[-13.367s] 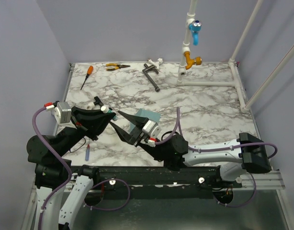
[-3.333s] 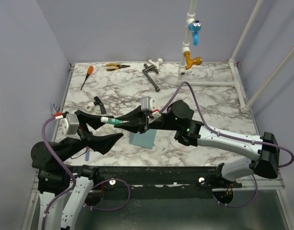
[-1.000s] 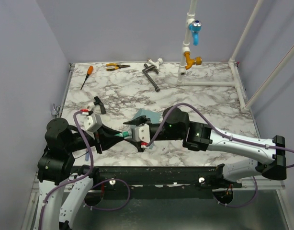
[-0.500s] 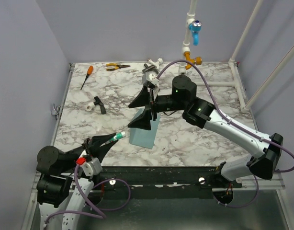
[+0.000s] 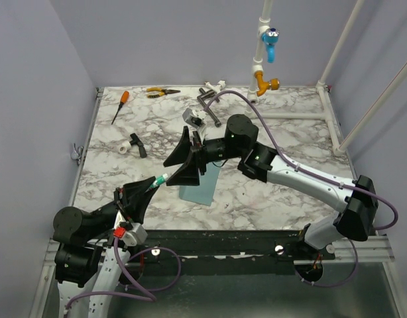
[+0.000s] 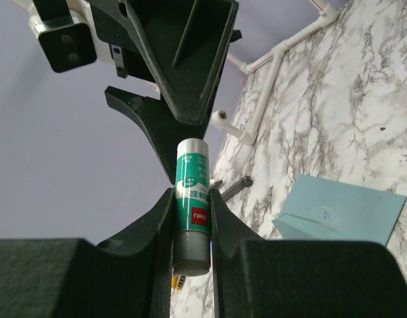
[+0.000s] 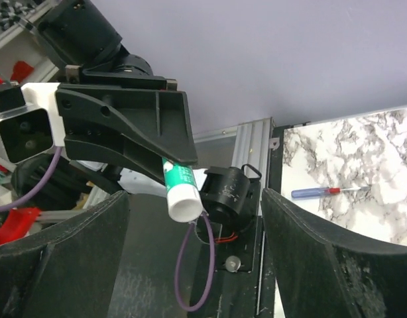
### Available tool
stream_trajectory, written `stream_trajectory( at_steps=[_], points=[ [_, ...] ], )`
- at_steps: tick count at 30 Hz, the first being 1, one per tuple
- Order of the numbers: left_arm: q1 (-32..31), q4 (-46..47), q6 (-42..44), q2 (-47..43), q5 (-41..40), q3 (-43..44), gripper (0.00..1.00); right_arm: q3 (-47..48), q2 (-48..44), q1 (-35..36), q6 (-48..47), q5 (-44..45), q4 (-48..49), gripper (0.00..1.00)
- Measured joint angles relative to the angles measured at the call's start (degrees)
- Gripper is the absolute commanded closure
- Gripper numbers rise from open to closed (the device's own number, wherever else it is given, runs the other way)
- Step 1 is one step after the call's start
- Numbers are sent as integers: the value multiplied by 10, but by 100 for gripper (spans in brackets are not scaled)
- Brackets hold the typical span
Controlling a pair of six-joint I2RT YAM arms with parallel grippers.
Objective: Place the letter into the envelope and seal it
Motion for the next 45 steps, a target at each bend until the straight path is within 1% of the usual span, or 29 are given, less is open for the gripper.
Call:
stream_trajectory(
  at_steps=[2,4,9,11,13,14,16,19,25,27,33,35,38,39,40,41,44,45],
  points=[
    [0,6,0,0,-2,0,100,0,10,5,12,1,11,19],
    [0,11,0,0,-5,-1,100,0,17,10,20,1,22,24],
    [0,21,0,0,-11,-2,100,-5,20,17,41,0,64,45],
    [0,23,-1,0,-14,-2,100,-5,24,20,51,-3,83,46],
    [0,24,-3,0,-17,-2,100,-5,31,23,59,-5,94,40],
    [0,26,-4,1,-19,-2,100,-5,35,24,61,-6,96,40],
    [0,29,-5,2,-22,-2,100,-5,42,26,66,-6,96,40],
    [0,34,-7,2,-25,-2,100,-5,51,28,70,-6,97,43],
    [0,37,-8,3,-28,-2,100,0,56,33,76,-6,108,42],
    [0,37,-9,3,-28,-2,100,4,56,33,76,-6,111,44],
    [0,37,-11,10,-28,-2,100,20,65,37,82,-8,116,62],
    [0,38,-11,10,-28,-2,100,21,68,37,83,-8,117,70],
    [0,40,-12,10,-29,-2,100,21,72,37,85,-8,116,77],
    [0,40,-12,10,-29,-2,100,21,72,37,85,-9,117,84],
    [0,40,-12,10,-28,-2,100,22,72,37,85,-10,117,95],
    [0,41,-12,10,-28,-2,100,22,72,37,85,-11,117,99],
    [-1,41,-14,10,-30,-2,100,23,72,36,80,-12,116,99],
    [-1,41,-14,10,-30,-2,89,23,72,36,79,-12,115,99]
  ],
)
